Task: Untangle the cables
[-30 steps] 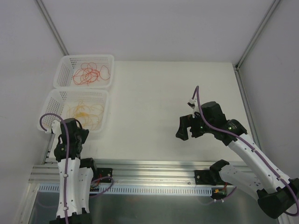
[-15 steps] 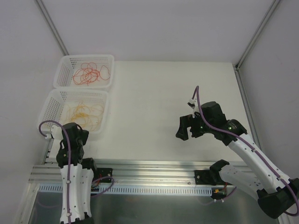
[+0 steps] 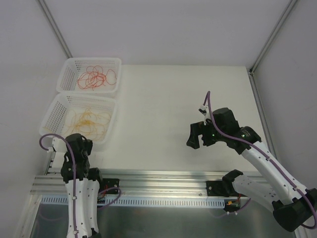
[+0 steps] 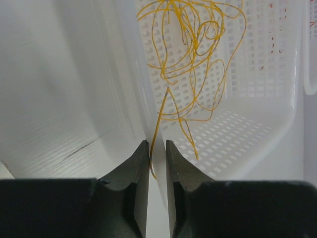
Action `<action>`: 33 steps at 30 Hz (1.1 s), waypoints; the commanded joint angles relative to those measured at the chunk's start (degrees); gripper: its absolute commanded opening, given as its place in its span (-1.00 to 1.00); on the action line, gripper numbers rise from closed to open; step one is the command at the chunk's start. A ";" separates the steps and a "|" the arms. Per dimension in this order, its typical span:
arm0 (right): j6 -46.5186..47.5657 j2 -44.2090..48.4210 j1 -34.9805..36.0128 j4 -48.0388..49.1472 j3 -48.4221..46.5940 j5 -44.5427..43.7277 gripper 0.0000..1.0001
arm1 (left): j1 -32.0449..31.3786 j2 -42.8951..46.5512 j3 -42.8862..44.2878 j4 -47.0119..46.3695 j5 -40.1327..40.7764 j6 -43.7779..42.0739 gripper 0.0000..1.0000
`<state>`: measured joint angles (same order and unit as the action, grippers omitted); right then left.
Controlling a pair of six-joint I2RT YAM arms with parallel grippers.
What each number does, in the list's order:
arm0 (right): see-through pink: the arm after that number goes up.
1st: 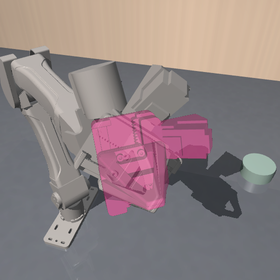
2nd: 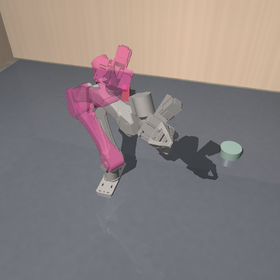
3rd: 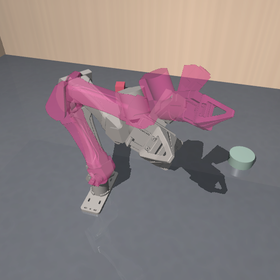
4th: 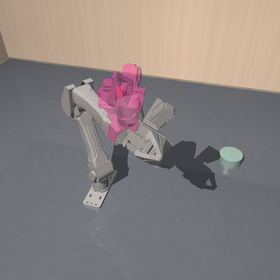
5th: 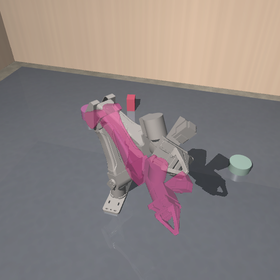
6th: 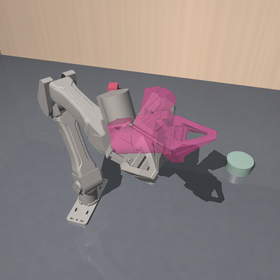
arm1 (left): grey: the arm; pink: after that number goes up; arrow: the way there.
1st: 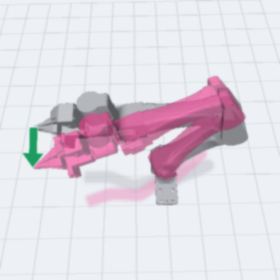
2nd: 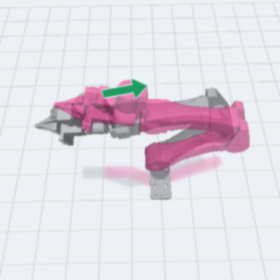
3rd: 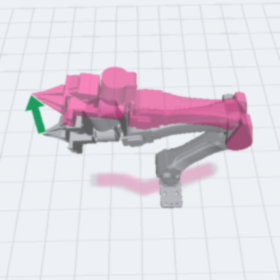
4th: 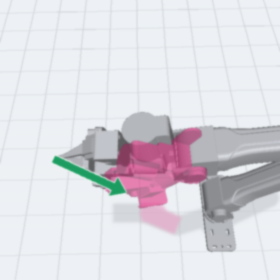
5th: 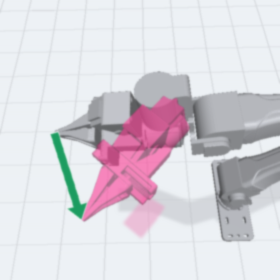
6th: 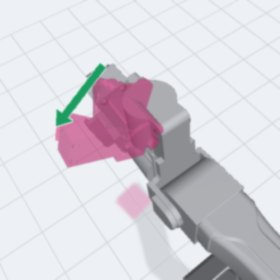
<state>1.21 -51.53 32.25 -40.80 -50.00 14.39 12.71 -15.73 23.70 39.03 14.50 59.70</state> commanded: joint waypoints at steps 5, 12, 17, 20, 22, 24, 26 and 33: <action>1.33 -0.41 0.27 0.37 -0.45 0.02 0.99 | -0.41 -15.79 7.22 2.19 -4.91 -8.10 -0.93; 1.51 -1.03 0.27 0.54 -0.71 0.64 0.99 | -0.32 -27.51 14.17 3.95 -9.75 -16.01 -0.74; 1.42 -0.94 0.27 0.63 -0.63 0.55 0.99 | -0.32 -29.10 19.18 5.53 -8.53 -19.44 -0.30; 1.34 -1.12 0.36 0.63 -0.63 0.55 0.99 | -0.32 -29.01 20.24 6.41 -7.82 -19.89 -0.16; 1.34 -1.12 0.27 0.72 -0.80 0.72 0.99 | -0.32 -28.84 20.50 6.94 -6.86 -19.89 -0.12; 1.42 -1.12 0.27 0.63 -0.89 0.55 0.99 | -0.32 -28.66 20.68 8.17 -5.46 -19.54 -0.17; 1.51 -1.03 0.18 0.63 -0.80 0.46 0.99 | -0.32 -28.40 20.59 8.78 -3.26 -19.45 -0.32; 1.51 -0.77 0.36 0.37 -0.72 0.29 0.99 | -0.14 -27.61 18.75 8.88 -0.62 -19.01 -0.57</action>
<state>1.72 -52.53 32.25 -40.77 -50.00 14.39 12.73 -44.34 42.57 46.70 10.96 41.28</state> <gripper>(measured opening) 0.994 0.224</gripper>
